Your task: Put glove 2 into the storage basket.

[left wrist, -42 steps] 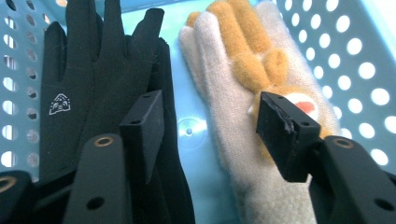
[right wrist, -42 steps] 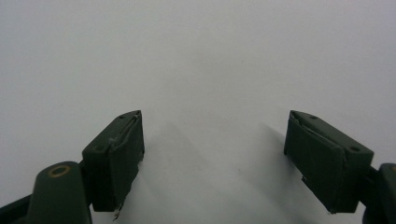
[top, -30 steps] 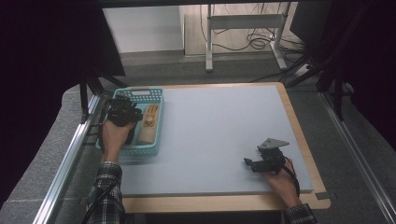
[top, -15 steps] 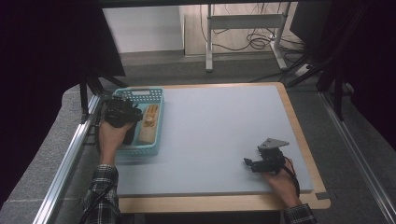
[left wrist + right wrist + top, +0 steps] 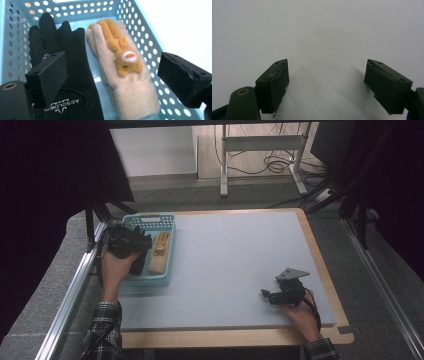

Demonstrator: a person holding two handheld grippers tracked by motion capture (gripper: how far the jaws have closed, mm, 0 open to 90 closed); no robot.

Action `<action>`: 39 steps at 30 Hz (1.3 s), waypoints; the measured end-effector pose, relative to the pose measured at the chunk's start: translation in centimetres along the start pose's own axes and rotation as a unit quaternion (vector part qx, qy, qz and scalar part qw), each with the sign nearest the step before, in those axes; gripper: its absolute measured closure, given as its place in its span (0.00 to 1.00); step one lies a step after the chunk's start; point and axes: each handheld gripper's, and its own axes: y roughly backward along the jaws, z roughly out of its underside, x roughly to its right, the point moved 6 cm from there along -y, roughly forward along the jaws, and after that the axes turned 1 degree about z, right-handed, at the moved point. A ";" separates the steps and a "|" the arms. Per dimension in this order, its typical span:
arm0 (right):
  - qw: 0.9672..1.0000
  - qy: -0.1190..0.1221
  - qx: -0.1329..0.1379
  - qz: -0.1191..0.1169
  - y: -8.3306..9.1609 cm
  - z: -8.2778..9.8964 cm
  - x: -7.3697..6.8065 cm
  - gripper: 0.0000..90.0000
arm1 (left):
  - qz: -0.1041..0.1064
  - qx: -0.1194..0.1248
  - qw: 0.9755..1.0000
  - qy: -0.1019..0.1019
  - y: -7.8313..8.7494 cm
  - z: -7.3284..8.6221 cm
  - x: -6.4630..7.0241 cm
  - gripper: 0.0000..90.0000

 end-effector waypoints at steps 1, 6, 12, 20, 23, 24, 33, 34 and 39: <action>1.000 0.000 0.000 0.000 0.0 0.0 0.0 0.21 | 0.001 0.000 1.000 -0.001 0.1 0.0 0.1 0.10; 1.000 0.000 0.000 0.000 0.0 0.0 0.0 0.21 | 0.011 0.007 1.000 -0.004 0.5 0.0 0.7 0.09; 1.000 0.000 0.000 0.000 0.0 0.0 0.0 0.21 | 0.017 0.000 1.000 -0.020 0.7 0.3 1.5 0.07; 1.000 0.001 0.000 0.000 0.0 0.0 0.0 0.21 | 0.034 0.006 0.999 -0.033 1.0 0.7 2.9 0.06; 1.000 0.000 0.000 0.000 0.0 0.0 0.0 0.21 | 0.040 0.008 0.998 -0.041 1.1 0.8 3.5 0.05; 1.000 0.000 0.000 0.000 0.0 0.0 0.0 0.21 | 0.041 0.008 0.998 -0.044 1.1 0.8 3.7 0.05; 1.000 0.001 0.000 0.001 0.0 0.0 0.0 0.21 | 0.039 0.005 0.997 -0.069 1.0 1.3 4.8 0.02; 1.000 0.000 0.000 0.001 0.0 0.0 0.0 0.21 | 0.040 0.007 0.997 -0.070 1.0 1.4 4.9 0.02; 1.000 0.001 0.000 0.001 0.0 0.0 0.0 0.21 | 0.039 0.010 0.996 -0.076 1.0 1.7 5.1 0.02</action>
